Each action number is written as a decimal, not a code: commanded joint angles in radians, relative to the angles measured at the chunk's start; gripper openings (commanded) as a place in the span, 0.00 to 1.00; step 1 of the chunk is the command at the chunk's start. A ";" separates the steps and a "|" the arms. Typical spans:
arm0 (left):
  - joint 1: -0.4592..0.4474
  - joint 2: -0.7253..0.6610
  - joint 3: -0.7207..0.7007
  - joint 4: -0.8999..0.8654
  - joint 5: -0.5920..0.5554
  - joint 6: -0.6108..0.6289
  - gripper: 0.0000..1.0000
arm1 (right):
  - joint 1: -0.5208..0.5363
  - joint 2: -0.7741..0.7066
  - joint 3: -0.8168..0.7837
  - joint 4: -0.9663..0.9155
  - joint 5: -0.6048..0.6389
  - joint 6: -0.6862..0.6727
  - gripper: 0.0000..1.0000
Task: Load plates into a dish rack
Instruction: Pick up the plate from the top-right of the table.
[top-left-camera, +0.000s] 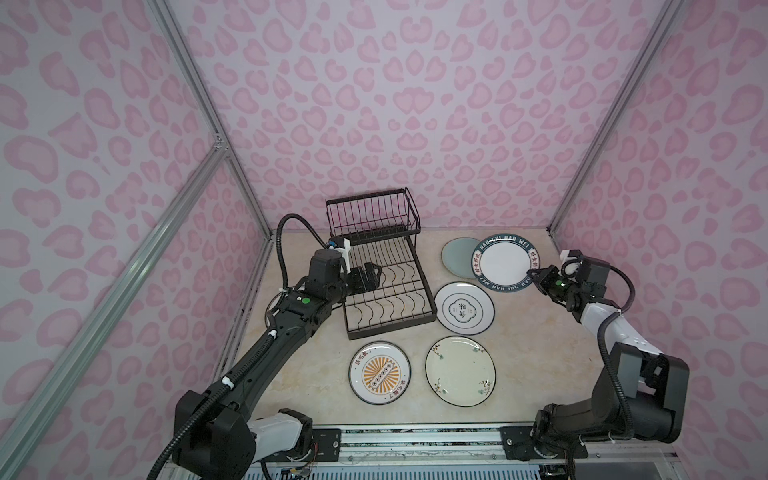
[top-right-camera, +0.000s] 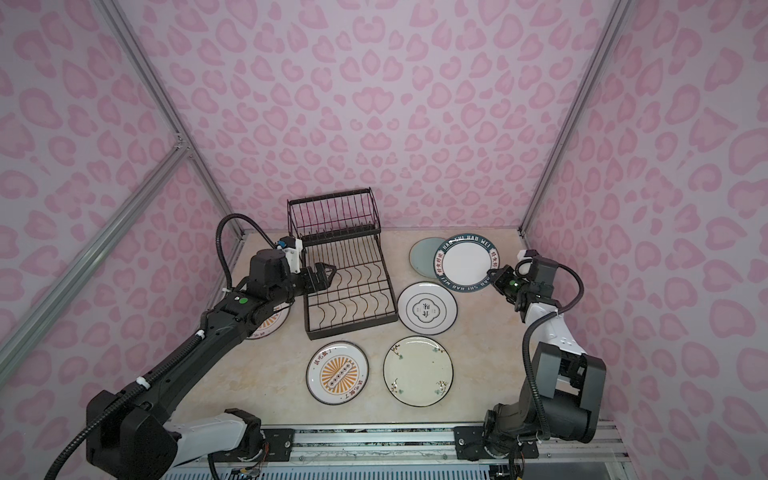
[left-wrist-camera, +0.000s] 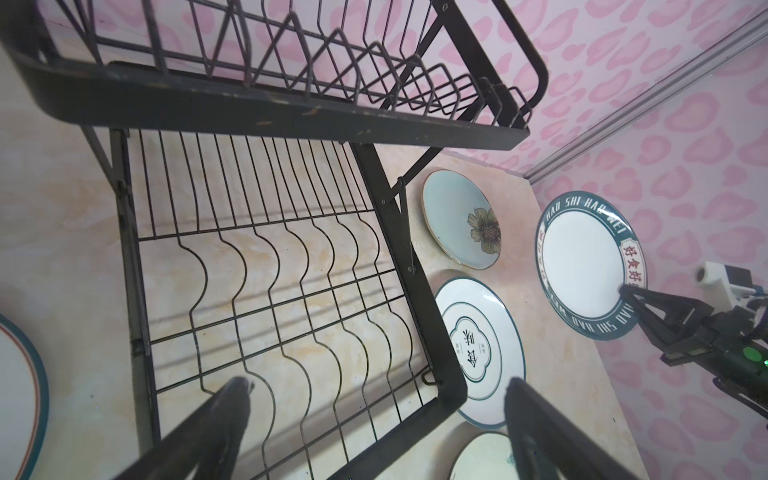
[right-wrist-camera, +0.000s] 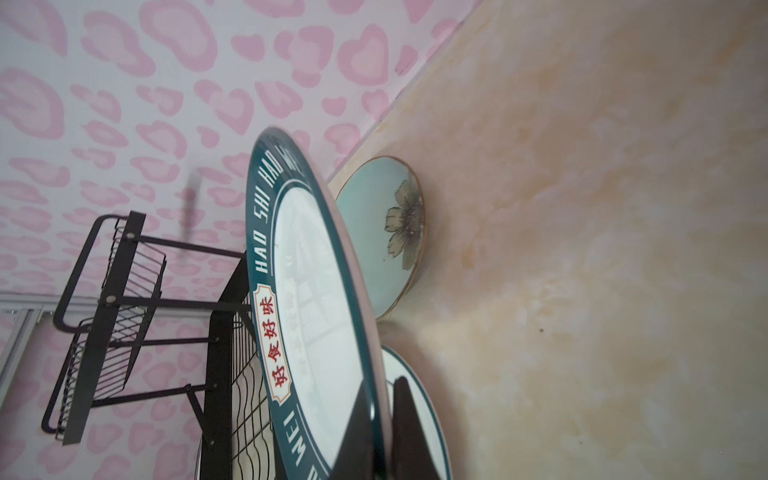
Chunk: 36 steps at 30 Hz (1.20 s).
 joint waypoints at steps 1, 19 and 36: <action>0.000 0.021 0.011 -0.016 0.077 -0.012 0.98 | 0.089 -0.008 0.008 0.017 -0.002 0.001 0.00; 0.000 0.092 0.018 0.039 0.233 -0.048 1.00 | 0.512 0.075 0.071 0.204 -0.039 0.124 0.00; -0.001 0.101 0.000 0.112 0.261 -0.077 0.95 | 0.610 0.093 0.055 0.299 -0.077 0.169 0.00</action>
